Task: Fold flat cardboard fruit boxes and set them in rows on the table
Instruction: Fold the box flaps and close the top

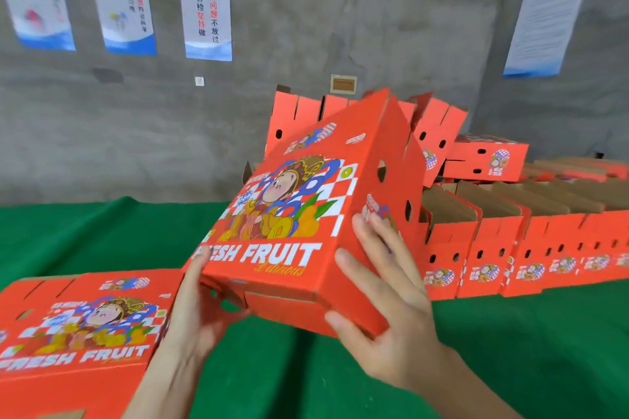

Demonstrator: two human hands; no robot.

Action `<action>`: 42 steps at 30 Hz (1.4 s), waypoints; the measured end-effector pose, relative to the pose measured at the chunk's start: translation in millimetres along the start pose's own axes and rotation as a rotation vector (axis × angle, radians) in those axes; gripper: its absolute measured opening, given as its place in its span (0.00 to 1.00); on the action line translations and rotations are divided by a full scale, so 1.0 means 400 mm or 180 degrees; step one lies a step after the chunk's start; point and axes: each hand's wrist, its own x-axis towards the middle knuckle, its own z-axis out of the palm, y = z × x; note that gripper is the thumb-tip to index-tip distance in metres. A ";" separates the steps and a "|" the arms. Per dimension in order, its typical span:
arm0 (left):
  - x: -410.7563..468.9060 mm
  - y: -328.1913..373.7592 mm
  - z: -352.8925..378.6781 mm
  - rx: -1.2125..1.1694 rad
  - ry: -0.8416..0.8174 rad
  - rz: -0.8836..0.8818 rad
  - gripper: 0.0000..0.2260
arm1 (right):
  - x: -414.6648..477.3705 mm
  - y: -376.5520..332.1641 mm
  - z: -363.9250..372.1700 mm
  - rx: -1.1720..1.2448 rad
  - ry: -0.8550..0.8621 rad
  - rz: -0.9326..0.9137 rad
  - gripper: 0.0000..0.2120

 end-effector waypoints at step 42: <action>0.272 -0.097 0.431 0.1731 -0.1362 -0.0001 0.15 | 0.091 0.388 -0.065 -0.0783 -0.0613 0.1831 0.34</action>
